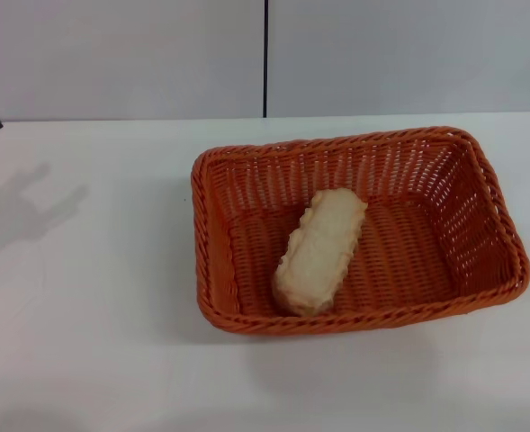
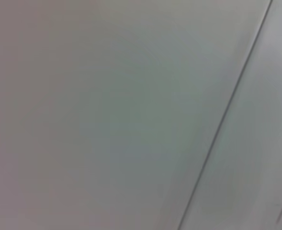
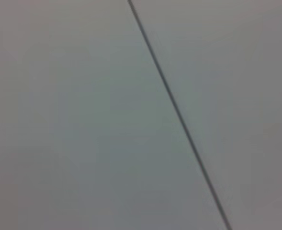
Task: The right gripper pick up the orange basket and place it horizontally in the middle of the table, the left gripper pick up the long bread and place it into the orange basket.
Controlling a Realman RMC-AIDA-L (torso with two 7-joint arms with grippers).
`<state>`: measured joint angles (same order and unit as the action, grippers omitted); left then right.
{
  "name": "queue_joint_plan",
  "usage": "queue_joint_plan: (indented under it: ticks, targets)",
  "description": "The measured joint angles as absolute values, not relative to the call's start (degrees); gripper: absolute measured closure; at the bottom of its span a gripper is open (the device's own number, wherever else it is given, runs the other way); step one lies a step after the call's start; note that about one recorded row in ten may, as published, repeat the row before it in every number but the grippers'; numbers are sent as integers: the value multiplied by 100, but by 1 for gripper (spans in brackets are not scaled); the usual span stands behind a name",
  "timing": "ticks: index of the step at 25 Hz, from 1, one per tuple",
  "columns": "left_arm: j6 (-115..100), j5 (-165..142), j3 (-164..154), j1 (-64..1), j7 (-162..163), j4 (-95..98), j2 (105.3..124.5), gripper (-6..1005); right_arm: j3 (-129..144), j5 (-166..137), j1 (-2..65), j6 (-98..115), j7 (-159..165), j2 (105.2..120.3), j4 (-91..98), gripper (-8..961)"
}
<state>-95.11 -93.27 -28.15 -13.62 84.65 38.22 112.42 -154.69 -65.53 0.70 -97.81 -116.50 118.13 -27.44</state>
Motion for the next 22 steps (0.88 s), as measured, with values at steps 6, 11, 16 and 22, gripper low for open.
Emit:
queue_joint_plan:
  ticks: [6,11,16,22]
  targets:
    - [-9480,-9334,-2571,-1333,7699,3186,11295,136,-15700,-6545,88,-9691,-11987,11848,-2541,548]
    - [-9407,-9348,-2559,-1313,7000,2792,11346,137,-15907,-6514,199,-9514,-11991,11862,-2393,548]
    - [-9107,-9312,-2264,-1278,6538,2518,11494,137,-15978,-6529,291,-9283,-12039,11867,-2346,548]
    - [-9081,-9304,-1491,-1290,6297,2351,11776,137,-16011,-6510,512,-8946,-12131,11718,-2437,548]
